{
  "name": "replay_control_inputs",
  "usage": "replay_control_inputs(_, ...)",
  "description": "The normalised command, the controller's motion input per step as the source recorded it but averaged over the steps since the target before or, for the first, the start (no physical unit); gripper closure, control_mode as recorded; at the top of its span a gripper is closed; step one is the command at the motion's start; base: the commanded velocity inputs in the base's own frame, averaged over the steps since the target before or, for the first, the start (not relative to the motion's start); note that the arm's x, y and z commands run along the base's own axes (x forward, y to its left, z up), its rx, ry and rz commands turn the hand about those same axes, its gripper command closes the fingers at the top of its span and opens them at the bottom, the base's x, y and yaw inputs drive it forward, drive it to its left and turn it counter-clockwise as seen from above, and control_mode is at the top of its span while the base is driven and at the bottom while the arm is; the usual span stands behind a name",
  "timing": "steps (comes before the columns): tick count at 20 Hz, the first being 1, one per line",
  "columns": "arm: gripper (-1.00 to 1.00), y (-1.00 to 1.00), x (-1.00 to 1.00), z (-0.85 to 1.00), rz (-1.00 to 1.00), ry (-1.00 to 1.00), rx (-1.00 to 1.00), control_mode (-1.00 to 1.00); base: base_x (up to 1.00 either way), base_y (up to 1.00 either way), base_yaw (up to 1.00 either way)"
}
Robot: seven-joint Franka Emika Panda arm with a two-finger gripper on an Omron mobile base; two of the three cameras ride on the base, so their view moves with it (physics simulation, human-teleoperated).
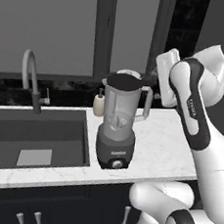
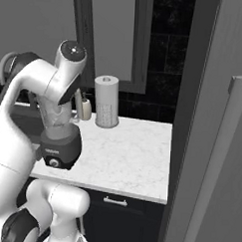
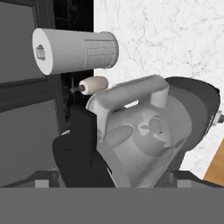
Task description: Close the lid blender by securely placing the lid on top.
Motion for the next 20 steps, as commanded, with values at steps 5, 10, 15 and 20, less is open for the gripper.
replay_control_inputs(5,-1.00,0.80,-1.00,-0.25,0.02,-0.09,-0.43,-1.00,0.00,0.00,0.00)
replay_control_inputs(10,-1.00,1.00,-0.76,-0.94,0.04,0.12,-0.62,-1.00,0.00,0.00,0.00)
replay_control_inputs(15,-1.00,0.90,-0.07,-0.79,0.00,0.26,-0.24,-1.00,0.00,0.00,0.00)
replay_control_inputs(20,-1.00,0.00,0.00,0.00,0.00,0.04,0.02,-1.00,0.00,0.00,0.00)
